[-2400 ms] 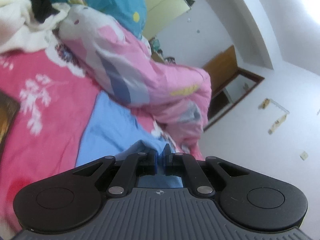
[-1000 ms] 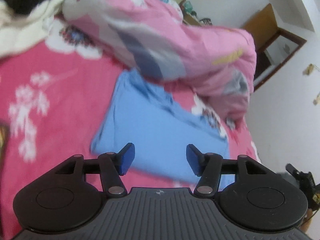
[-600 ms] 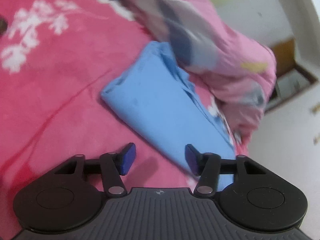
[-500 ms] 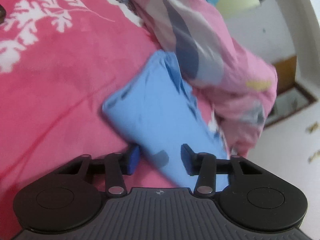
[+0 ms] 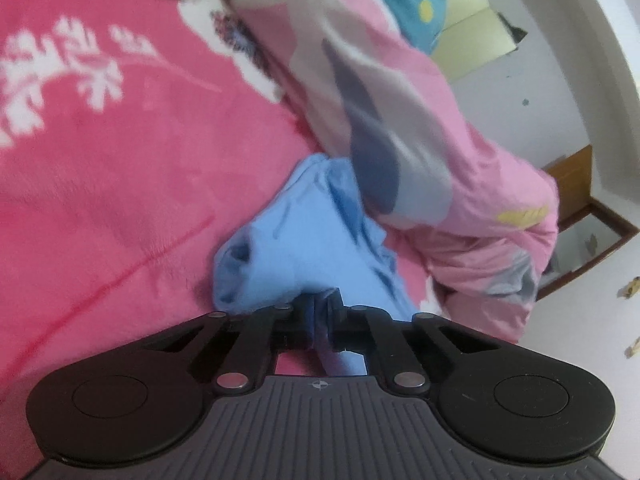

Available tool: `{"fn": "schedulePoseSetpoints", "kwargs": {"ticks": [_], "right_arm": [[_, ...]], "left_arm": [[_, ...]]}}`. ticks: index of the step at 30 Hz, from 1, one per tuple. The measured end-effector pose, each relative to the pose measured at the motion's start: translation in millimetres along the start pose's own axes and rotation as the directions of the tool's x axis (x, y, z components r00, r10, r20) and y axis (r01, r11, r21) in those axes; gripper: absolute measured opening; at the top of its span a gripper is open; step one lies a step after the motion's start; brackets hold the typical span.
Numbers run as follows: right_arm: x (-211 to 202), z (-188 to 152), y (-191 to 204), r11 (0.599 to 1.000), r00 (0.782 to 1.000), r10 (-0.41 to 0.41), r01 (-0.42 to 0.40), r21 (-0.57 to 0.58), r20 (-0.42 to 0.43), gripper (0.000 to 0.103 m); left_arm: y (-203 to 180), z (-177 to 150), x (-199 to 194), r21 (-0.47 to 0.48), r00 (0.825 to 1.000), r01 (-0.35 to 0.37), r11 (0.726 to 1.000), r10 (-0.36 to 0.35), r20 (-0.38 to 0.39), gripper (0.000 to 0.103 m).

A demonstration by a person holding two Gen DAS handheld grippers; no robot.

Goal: Fold clothes

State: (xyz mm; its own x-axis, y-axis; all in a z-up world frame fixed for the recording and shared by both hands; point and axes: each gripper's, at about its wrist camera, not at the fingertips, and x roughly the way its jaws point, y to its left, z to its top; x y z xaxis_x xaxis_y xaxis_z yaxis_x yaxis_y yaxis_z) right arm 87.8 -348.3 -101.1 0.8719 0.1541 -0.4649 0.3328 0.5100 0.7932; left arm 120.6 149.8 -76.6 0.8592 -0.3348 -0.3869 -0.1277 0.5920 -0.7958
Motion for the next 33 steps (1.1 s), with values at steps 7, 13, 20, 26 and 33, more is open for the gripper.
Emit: {"fn": "schedulePoseSetpoints", "kwargs": {"ticks": [7, 13, 20, 26, 33], "right_arm": [[-70, -18, 20, 0.995, 0.996, 0.088, -0.089, -0.041, -0.018, 0.009], [-164, -55, -1, 0.995, 0.992, 0.095, -0.097, -0.027, -0.077, 0.009], [-188, -80, -46, 0.972, 0.971, -0.189, 0.164, -0.169, -0.145, 0.027], [-233, -68, -12, 0.911, 0.972, -0.229, 0.235, -0.339, 0.060, 0.042], [-209, -78, 38, 0.832, 0.985, -0.148, 0.174, -0.527, 0.092, 0.042]], "left_arm": [[-20, 10, -69, 0.066, 0.998, 0.053, 0.996, -0.054, 0.010, 0.002], [-11, -11, -150, 0.164, 0.996, 0.072, 0.984, -0.064, -0.055, 0.002], [30, -52, -161, 0.282, 0.974, -0.109, 0.953, 0.160, -0.162, 0.015], [25, -36, -189, 0.283, 0.986, -0.140, 0.949, 0.160, -0.047, 0.028], [-23, -19, -163, 0.505, 0.986, -0.141, 0.852, 0.167, -0.008, 0.048]]}}
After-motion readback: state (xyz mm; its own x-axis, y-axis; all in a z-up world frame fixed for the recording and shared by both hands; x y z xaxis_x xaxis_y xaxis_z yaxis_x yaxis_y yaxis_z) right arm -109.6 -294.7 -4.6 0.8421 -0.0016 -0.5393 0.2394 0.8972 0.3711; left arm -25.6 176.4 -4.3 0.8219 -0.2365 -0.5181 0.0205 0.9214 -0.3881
